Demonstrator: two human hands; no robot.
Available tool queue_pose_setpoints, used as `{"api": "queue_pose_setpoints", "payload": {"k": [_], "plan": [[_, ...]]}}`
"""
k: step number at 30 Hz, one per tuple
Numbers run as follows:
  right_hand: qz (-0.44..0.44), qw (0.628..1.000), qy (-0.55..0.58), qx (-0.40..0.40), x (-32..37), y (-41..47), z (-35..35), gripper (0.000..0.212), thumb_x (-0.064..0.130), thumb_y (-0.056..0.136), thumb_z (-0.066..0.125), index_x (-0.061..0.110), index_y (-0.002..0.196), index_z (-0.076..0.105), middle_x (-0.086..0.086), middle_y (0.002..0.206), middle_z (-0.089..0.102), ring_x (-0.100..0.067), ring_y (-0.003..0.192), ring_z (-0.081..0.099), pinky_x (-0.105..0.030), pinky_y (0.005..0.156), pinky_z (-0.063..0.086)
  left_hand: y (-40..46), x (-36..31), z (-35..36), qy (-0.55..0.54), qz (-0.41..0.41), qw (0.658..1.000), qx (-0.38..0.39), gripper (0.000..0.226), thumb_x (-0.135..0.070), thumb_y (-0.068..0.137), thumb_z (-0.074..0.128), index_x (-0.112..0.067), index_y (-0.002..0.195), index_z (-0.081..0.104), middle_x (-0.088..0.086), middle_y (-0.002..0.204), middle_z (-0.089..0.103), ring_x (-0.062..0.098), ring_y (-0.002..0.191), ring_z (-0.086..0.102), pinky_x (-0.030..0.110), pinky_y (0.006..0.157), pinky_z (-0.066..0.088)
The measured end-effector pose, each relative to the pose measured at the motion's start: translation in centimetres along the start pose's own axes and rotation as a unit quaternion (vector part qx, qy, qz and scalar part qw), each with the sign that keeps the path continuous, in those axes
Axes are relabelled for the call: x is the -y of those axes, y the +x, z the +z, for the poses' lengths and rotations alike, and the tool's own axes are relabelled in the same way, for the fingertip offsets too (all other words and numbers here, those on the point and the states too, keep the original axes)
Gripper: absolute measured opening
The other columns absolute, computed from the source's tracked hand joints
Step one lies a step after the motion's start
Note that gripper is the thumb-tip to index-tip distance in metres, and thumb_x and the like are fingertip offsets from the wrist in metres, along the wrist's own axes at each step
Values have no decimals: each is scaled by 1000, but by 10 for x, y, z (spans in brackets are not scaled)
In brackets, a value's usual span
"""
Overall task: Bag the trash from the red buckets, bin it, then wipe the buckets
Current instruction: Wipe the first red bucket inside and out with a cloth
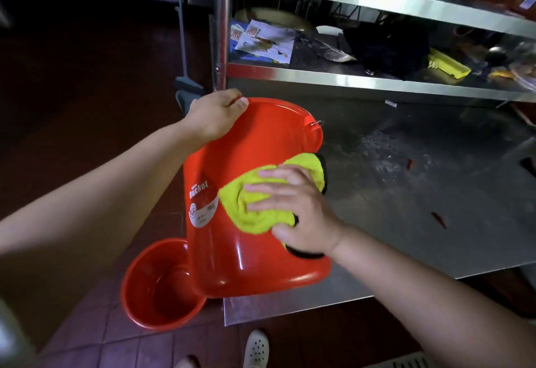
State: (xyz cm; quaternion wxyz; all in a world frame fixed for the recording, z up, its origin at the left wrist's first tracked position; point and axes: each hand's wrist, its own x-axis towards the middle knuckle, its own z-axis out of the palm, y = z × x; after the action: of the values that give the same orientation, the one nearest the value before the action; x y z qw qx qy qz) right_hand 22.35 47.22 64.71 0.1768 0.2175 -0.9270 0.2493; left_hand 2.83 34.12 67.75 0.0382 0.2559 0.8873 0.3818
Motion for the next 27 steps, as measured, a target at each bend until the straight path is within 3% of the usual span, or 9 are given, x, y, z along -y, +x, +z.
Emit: {"api": "queue_pose_setpoints", "payload": {"k": [3, 7, 11, 14, 16, 18, 22, 27], "plan": [[48, 998, 5, -45, -28, 37, -4, 40, 5, 60, 57, 17, 94, 76, 2, 118, 66, -21, 120, 52, -50, 100, 36, 2, 13, -1, -36, -4, 999, -4, 36, -44, 97, 41, -19, 115, 60, 4, 119, 63, 23, 119, 52, 43, 109, 32], [139, 985, 55, -89, -58, 77, -9, 42, 2, 65, 54, 13, 100, 74, 4, 121, 63, -20, 124, 45, -46, 107, 33, 5, 26, -2, -74, -21, 997, 13, 35, -48, 95, 42, -25, 111, 62, 2, 117, 64, 21, 117, 54, 41, 107, 36], [167, 978, 87, -85, -54, 78, -4, 42, 1, 67, 55, 16, 102, 73, 9, 122, 61, -14, 127, 40, -42, 111, 29, 2, 30, -4, -137, -43, 989, 23, 37, -47, 94, 47, -25, 122, 59, -7, 119, 62, 12, 118, 53, 34, 107, 38], [152, 982, 81, -72, -33, 49, -3, 42, 5, 64, 56, 16, 100, 74, 6, 123, 62, -15, 127, 41, -45, 109, 29, -4, 33, -5, -219, -47, 975, 15, 25, -39, 95, 51, -30, 115, 61, -16, 105, 62, 2, 106, 57, 24, 97, 42], [138, 986, 76, -55, -15, 21, 0, 42, 4, 62, 57, 17, 98, 74, 5, 124, 62, -17, 128, 42, -49, 106, 30, -9, 34, -7, -255, -55, 965, 7, 9, -35, 95, 52, -38, 95, 61, -27, 86, 63, -14, 84, 59, 8, 77, 45], [116, 989, 80, -46, 3, -9, 4, 42, 5, 60, 58, 17, 97, 75, 5, 124, 62, -19, 129, 43, -52, 104, 31, -13, 34, -10, -275, -58, 960, 9, 18, -33, 95, 52, -34, 80, 63, -25, 78, 65, -15, 73, 61, 4, 65, 45], [49, 995, 72, -38, 27, -52, 14, 41, 15, 62, 54, 17, 97, 75, 4, 127, 61, -21, 130, 44, -49, 105, 29, -16, 39, -14, -281, -54, 957, 41, 23, -35, 96, 49, -24, 91, 68, -2, 90, 71, 8, 82, 67, 19, 73, 53], [-8, 997, 58, -45, 19, -43, 12, 40, 16, 62, 54, 17, 95, 76, 4, 123, 63, -19, 125, 48, -47, 101, 33, -14, 43, -14, -296, -55, 953, 48, 21, -32, 97, 48, -22, 90, 65, -5, 90, 69, 6, 83, 66, 20, 75, 50]]}}
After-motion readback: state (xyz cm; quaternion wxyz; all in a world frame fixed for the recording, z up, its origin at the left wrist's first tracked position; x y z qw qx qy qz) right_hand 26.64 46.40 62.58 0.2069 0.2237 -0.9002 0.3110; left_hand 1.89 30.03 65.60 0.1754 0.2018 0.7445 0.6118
